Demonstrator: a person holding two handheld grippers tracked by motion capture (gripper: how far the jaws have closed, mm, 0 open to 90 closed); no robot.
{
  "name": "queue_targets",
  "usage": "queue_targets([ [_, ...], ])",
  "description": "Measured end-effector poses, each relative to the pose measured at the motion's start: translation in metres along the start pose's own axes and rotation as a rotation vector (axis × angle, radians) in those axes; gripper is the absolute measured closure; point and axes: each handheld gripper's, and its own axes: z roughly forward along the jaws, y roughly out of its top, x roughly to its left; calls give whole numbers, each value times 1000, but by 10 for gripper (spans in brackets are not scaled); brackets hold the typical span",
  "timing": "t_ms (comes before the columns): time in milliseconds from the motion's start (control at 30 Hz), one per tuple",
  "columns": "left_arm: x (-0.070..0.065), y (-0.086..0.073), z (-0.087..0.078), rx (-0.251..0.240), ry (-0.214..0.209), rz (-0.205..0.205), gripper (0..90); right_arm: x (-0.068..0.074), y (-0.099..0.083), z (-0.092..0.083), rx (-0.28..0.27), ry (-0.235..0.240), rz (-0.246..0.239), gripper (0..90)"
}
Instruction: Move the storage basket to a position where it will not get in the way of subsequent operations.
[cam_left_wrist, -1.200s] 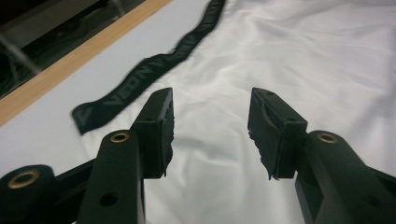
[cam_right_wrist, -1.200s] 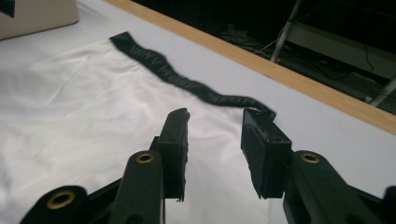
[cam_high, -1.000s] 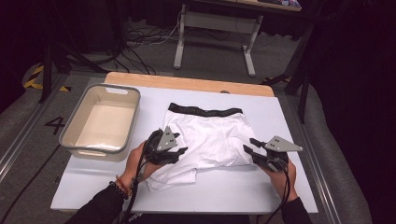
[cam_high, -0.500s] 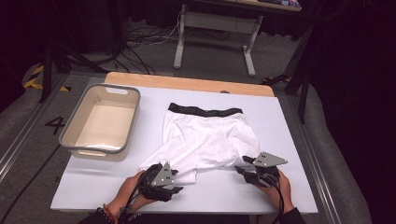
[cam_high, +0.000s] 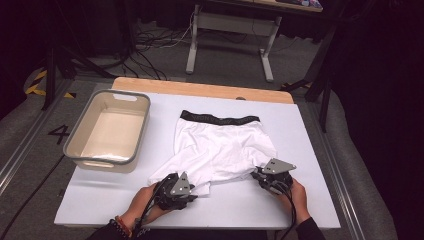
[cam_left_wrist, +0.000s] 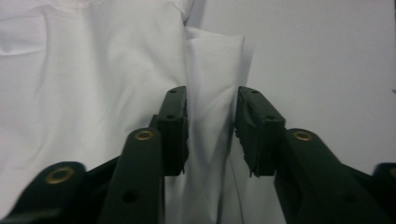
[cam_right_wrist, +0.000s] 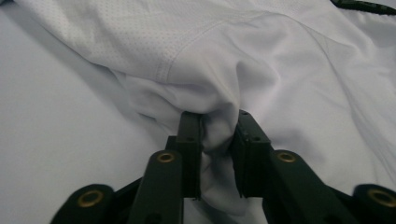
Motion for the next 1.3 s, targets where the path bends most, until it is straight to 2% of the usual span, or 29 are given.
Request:
queue_targets([
  [167, 2, 0, -2, -4, 8, 8, 823, -3, 4, -3, -23, -31, -11, 864],
  [367, 4, 0, -5, -15, 9, 3, 850, -12, 23, -21, -121, -81, 2, 868],
  [467, 4, 0, -4, -11, 14, 14, 852, -20, 37, -30, -168, -83, 21, 869],
  [567, 5, -2, -2, -15, 7, 4, 852, -28, 53, -29, -215, -79, 38, 868],
  [667, 6, -2, -2, -15, 9, 1, 852, -35, 66, -19, -205, -95, 20, 867],
  [767, 6, -2, -2, -23, 13, 2, 848, -44, 77, -9, -205, -84, 37, 865],
  [900, 8, -4, -1, -35, 10, -17, 838, -53, 90, 11, -165, -98, 22, 863],
  [967, 8, -4, 0, -39, 12, -23, 832, -58, 95, 23, -139, -85, 36, 860],
  [1067, 9, -3, 1, -39, 12, -19, 823, -62, 99, 42, -95, -90, 39, 850],
  [1167, 10, -3, 1, -42, 9, -22, 819, -67, 98, 59, -62, -92, 65, 820],
  [1200, 10, -3, 1, -42, 9, -28, 818, -68, 97, 64, -50, -95, 73, 796],
  [1267, 11, -2, 2, -45, 7, -28, 814, -69, 95, 72, -30, -123, 83, 690],
  [1300, 11, -2, 2, -42, 5, -31, 814, -70, 93, 75, -25, -126, 99, 693],
])
